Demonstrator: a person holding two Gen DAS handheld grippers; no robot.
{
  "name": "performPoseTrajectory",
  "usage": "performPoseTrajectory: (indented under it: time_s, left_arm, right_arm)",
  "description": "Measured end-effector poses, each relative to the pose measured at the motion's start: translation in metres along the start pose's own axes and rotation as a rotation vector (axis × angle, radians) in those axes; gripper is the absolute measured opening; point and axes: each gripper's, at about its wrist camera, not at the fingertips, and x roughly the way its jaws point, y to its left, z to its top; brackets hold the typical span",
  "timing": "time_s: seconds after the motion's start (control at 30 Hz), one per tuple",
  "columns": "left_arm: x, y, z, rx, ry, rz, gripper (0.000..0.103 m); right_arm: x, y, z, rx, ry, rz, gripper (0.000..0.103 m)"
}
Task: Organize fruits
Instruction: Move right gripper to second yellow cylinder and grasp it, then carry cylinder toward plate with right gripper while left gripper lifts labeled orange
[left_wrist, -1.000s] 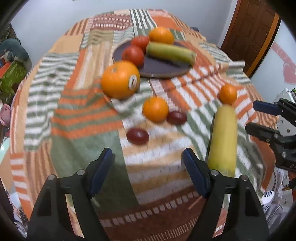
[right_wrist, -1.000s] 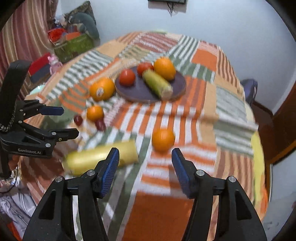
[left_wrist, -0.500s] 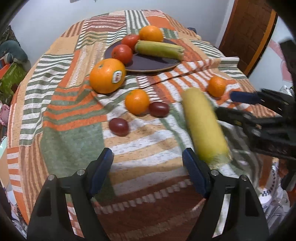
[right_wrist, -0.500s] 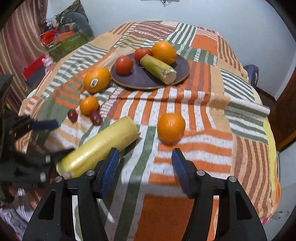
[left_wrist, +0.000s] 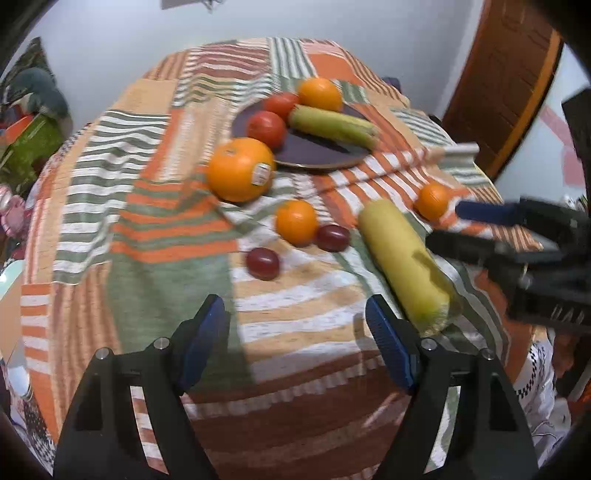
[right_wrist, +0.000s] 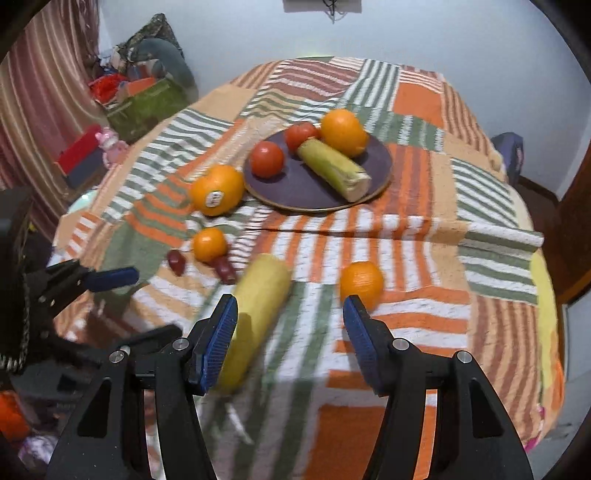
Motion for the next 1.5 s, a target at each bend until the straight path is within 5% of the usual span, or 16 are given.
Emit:
performPoseTrajectory:
  time_s: [0.3, 0.43, 0.7, 1.2, 1.5]
  left_arm:
    - [-0.012, 0.026, -0.009, -0.047, -0.017, 0.022, 0.079]
    - [-0.011, 0.033, -0.01, -0.064, -0.018, 0.028, 0.079]
    - [-0.005, 0.035, 0.012, -0.053, -0.033, 0.045, 0.079]
    - [0.043, 0.04, 0.089, -0.043, -0.02, 0.05, 0.079]
    - [0.083, 0.044, 0.105, -0.033, 0.033, 0.081, 0.079]
  right_arm:
    - [0.048, 0.01, -0.003, 0.051, 0.115, 0.052, 0.055]
    - [0.046, 0.006, -0.002, 0.07, 0.107, 0.091, 0.045]
    - [0.026, -0.003, 0.0, -0.003, 0.044, 0.033, 0.033]
    - [0.007, -0.028, 0.034, 0.027, -0.091, 0.042, 0.032]
    - [0.014, -0.052, 0.048, 0.042, -0.112, 0.033, 0.032]
